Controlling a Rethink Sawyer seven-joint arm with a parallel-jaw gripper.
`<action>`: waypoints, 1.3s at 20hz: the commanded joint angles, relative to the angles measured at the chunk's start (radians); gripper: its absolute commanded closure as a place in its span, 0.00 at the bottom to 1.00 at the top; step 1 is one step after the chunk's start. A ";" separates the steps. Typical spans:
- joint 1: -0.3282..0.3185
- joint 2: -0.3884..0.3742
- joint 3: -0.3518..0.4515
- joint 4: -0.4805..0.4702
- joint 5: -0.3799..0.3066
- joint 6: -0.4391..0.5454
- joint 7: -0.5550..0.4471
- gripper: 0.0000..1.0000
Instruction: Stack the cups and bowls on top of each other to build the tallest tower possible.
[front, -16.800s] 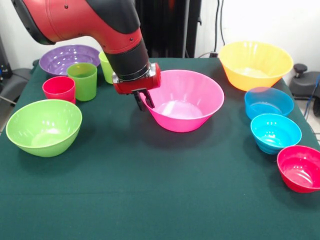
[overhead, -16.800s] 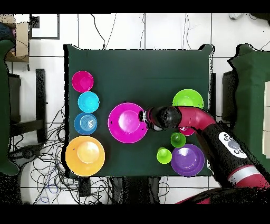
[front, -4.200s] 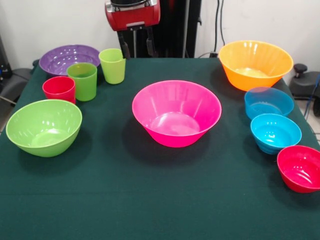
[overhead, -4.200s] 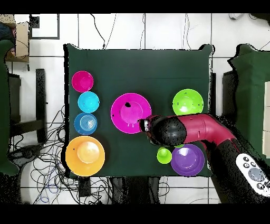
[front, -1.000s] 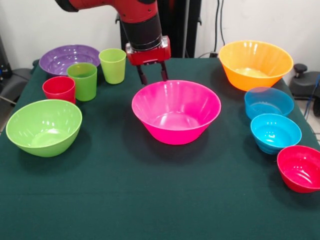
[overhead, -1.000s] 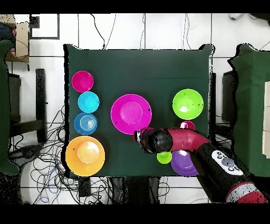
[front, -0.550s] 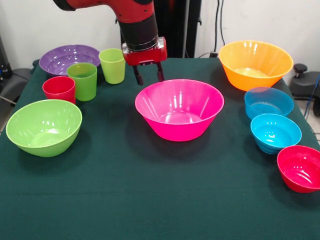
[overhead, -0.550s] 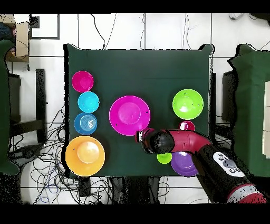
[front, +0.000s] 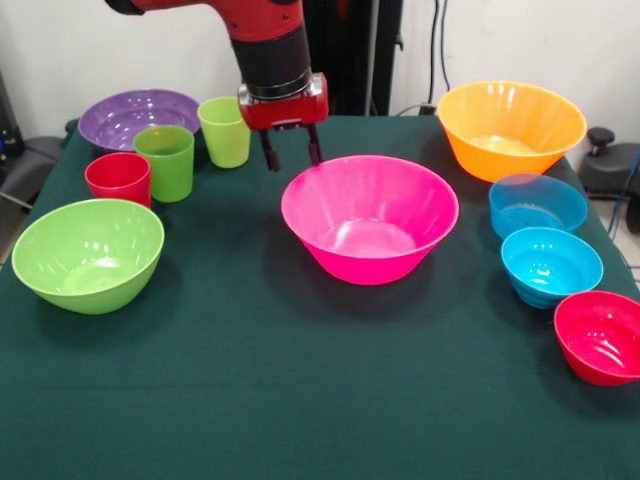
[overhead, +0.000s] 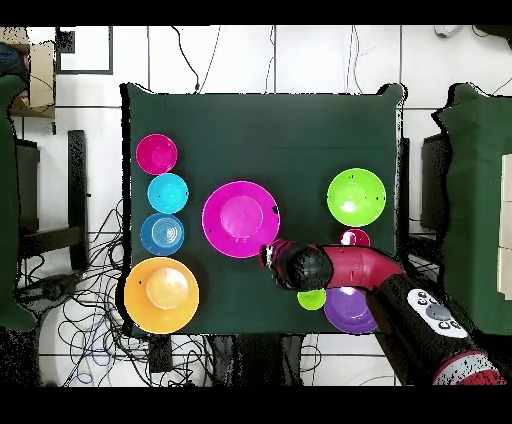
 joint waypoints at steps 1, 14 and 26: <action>0.052 0.052 -0.027 -0.109 -0.016 -0.112 0.108 0.00; 0.043 -0.123 0.044 -0.019 0.095 -0.020 0.091 0.00; 0.087 -0.130 0.051 -0.037 0.168 -0.013 0.084 0.00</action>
